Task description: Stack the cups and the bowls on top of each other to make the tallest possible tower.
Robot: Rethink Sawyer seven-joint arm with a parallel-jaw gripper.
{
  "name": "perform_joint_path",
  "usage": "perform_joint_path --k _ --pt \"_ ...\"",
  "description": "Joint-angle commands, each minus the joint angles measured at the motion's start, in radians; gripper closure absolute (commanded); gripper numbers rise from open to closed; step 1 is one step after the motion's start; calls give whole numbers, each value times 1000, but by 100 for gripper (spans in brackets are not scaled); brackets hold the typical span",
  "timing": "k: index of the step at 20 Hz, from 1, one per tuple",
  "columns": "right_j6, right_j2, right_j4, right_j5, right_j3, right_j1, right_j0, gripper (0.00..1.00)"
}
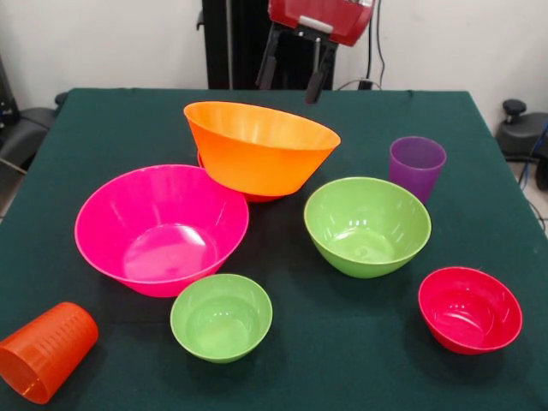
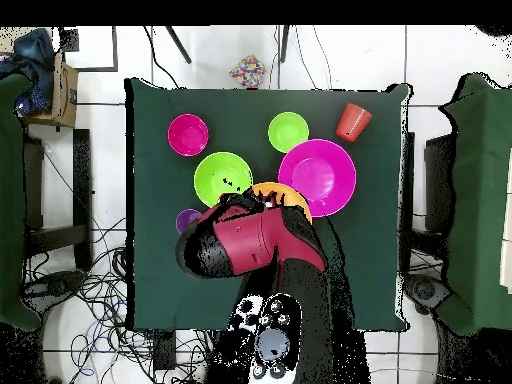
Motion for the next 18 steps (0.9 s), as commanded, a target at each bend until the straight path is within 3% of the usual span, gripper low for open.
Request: perform_joint_path --k 1,5,7,9,18 --pt "-77 75 -114 -82 117 6 -55 0" --pt "-192 120 -170 -99 215 -81 -173 0" --pt "-246 196 -198 -128 275 -113 -274 0" --pt "-256 322 -221 -185 329 -123 -398 0" --pt "-99 257 -376 -247 274 -67 -333 0"
